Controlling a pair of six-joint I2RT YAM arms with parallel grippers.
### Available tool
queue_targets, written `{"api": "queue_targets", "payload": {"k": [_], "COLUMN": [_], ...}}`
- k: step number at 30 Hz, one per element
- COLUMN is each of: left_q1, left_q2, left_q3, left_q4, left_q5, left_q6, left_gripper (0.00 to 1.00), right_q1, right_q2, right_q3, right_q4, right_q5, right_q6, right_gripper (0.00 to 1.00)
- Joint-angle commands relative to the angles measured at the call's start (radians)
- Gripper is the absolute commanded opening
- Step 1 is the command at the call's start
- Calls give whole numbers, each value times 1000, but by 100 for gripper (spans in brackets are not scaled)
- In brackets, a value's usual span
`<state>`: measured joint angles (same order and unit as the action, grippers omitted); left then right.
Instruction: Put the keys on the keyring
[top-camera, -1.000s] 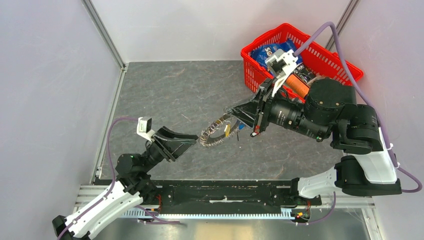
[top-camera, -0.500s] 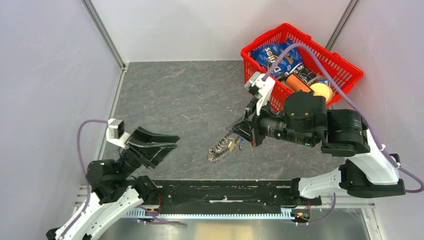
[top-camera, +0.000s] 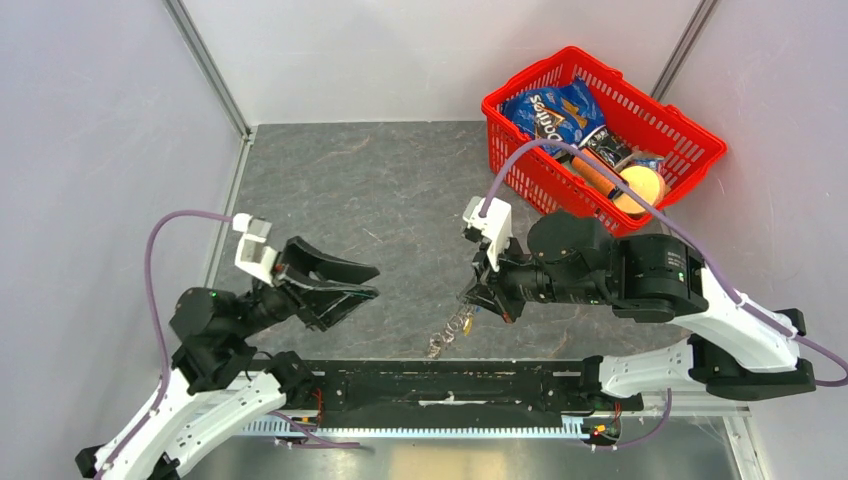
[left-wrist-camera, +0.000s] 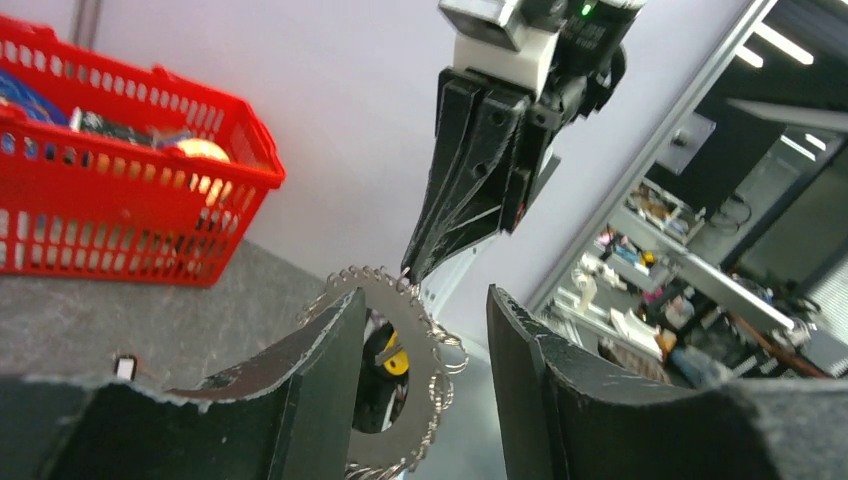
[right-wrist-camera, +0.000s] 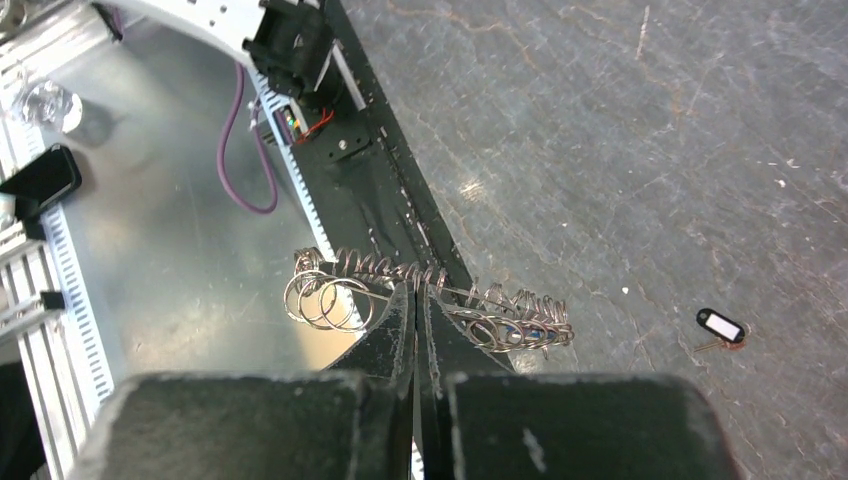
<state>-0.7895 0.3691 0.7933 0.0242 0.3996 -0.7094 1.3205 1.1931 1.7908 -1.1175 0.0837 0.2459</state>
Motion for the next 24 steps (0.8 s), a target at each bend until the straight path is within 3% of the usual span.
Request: {"api": "queue_targets", "payload": {"k": [1, 12, 24], "left_q1": [3, 3, 3], "left_q2": [83, 192, 258], "left_q3": [12, -38, -114], "left_q4": [61, 210, 426], "left_q5": [124, 258, 394], "left_q6": [54, 44, -48], "left_gripper": [55, 55, 53], "right_q1": [6, 6, 6], "right_q2": [-36, -36, -45], "right_q3": [-27, -67, -82], "right_q4": [83, 137, 229], "right_q5": [-113, -245, -263], "right_q6": [-73, -135, -106], "right_gripper": [0, 0, 0]}}
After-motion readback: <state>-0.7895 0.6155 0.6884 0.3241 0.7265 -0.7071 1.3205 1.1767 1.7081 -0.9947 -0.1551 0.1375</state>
